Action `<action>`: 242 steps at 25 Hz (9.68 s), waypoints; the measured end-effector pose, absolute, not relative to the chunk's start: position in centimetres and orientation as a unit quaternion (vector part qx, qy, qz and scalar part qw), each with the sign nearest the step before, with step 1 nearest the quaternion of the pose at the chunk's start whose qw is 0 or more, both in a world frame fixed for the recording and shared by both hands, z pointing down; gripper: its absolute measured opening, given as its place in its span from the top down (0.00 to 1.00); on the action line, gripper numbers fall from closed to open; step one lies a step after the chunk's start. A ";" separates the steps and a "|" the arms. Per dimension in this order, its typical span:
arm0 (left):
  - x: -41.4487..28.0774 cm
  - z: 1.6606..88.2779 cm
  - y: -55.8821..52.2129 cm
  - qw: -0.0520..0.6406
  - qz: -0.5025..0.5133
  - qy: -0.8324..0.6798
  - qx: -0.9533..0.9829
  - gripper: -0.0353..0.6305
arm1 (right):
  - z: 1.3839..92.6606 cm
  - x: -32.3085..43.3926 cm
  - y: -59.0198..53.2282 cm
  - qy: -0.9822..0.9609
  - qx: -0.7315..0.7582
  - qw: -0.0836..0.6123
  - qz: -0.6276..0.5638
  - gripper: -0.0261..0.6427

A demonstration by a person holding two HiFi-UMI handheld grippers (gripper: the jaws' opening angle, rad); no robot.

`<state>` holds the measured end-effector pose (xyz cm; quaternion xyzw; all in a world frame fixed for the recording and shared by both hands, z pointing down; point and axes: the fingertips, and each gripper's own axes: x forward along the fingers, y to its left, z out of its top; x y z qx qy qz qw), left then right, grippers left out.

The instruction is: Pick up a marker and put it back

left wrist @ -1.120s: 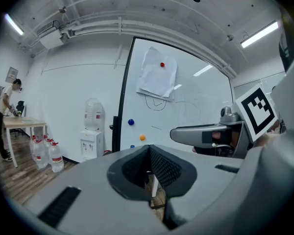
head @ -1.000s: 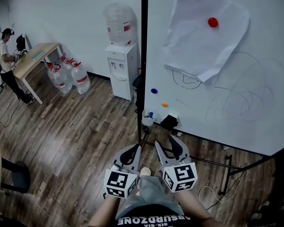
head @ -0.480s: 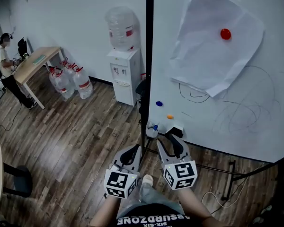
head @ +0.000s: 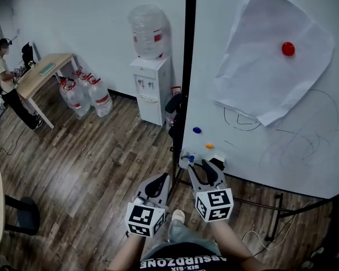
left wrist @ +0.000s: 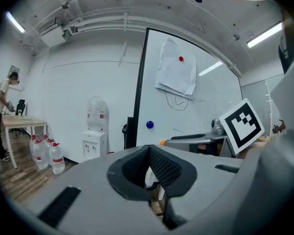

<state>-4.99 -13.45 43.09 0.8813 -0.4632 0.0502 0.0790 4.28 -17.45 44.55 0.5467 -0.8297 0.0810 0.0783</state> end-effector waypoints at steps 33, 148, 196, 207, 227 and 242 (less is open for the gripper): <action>-5.3 44.9 -17.7 0.110 0.046 -0.455 0.883 0.94 | 53.8 3.6 -23.5 -0.815 0.531 0.184 0.139 0.74; -2.3 46.0 -13.6 0.114 0.061 -0.450 0.884 0.94 | 46.3 5.7 -14.5 -0.856 0.493 0.094 0.128 0.85; -2.4 46.3 -11.7 0.124 0.061 -0.441 0.887 0.94 | 47.9 5.6 -12.2 -0.852 0.490 0.115 0.143 0.85; -2.8 46.4 -12.3 0.130 0.058 -0.440 0.887 0.94 | 45.6 5.9 -12.9 -0.853 0.495 0.095 0.135 0.85; -3.1 46.4 -13.7 0.133 0.052 -0.439 0.887 0.94 | 41.1 5.6 -16.2 -0.859 0.501 0.064 0.091 0.85; -3.8 46.0 -15.1 0.132 0.049 -0.444 0.885 0.94 | 37.8 5.0 -19.4 -0.863 0.499 0.043 0.057 0.85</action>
